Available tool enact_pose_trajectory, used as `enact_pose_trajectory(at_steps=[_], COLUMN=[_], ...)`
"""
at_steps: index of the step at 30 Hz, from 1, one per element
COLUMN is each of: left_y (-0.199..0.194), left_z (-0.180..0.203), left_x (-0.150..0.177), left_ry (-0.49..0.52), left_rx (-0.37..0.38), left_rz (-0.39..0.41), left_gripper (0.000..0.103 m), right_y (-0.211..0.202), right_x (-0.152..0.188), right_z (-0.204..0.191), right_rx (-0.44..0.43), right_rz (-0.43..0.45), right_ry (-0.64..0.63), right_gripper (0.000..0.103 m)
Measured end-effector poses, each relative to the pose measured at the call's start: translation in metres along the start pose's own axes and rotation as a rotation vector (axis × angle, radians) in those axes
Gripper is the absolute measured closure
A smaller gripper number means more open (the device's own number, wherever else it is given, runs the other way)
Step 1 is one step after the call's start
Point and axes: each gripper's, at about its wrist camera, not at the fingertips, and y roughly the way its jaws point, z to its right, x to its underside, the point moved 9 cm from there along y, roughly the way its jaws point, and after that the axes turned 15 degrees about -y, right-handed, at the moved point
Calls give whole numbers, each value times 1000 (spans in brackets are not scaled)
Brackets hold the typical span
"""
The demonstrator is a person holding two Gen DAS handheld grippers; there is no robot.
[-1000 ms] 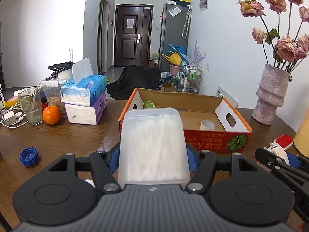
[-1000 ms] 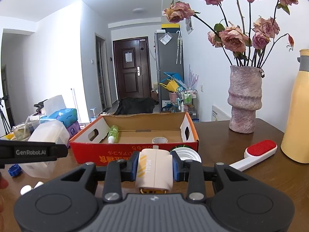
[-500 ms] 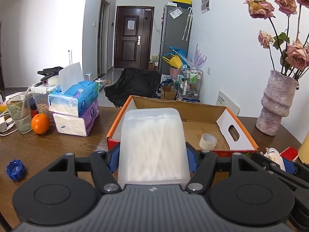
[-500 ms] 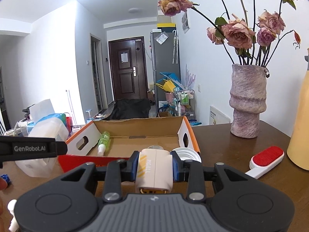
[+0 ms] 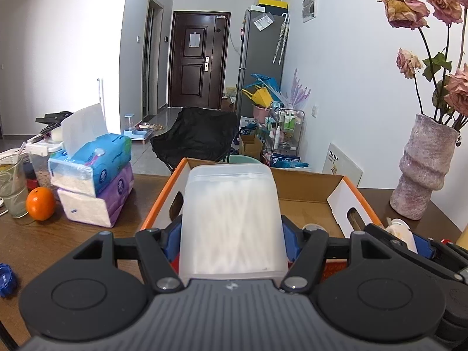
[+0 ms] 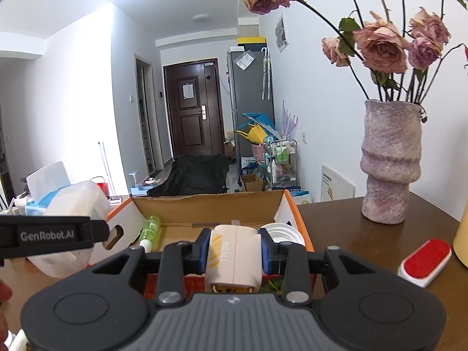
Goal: Organize rigid objects
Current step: 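Open both tools to drop the swab box and adapter into the cardboard box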
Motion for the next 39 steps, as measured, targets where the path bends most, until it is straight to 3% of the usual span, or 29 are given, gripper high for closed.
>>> enact_pose_trajectory(at_steps=[19, 35, 36, 37, 38, 39], left_y=[69, 116, 115, 113, 111, 108], left_z=[2, -18, -19, -19, -19, -19], left_x=[-31, -27, -27, -27, -28, -28], left_ry=[3, 10, 13, 17, 24, 29], left_rx=[-32, -118, -118, -116, -114, -116], left_rz=[19, -59, -57, -51, -49, -44], left_gripper=[37, 36, 36, 31, 25, 10], right_y=[66, 108, 107, 105, 103, 100], right_x=[-18, -7, -6, -6, -7, -8], right_z=[3, -9, -11, -12, -10, -8], right_rx=[-4, -57, -62, -68, -64, -51], right_rz=[-8, -97, -101, -103, -98, -84], right_ry=[-14, -50, -57, -57, -49, -39], right_gripper=[71, 69, 66, 49, 21, 8])
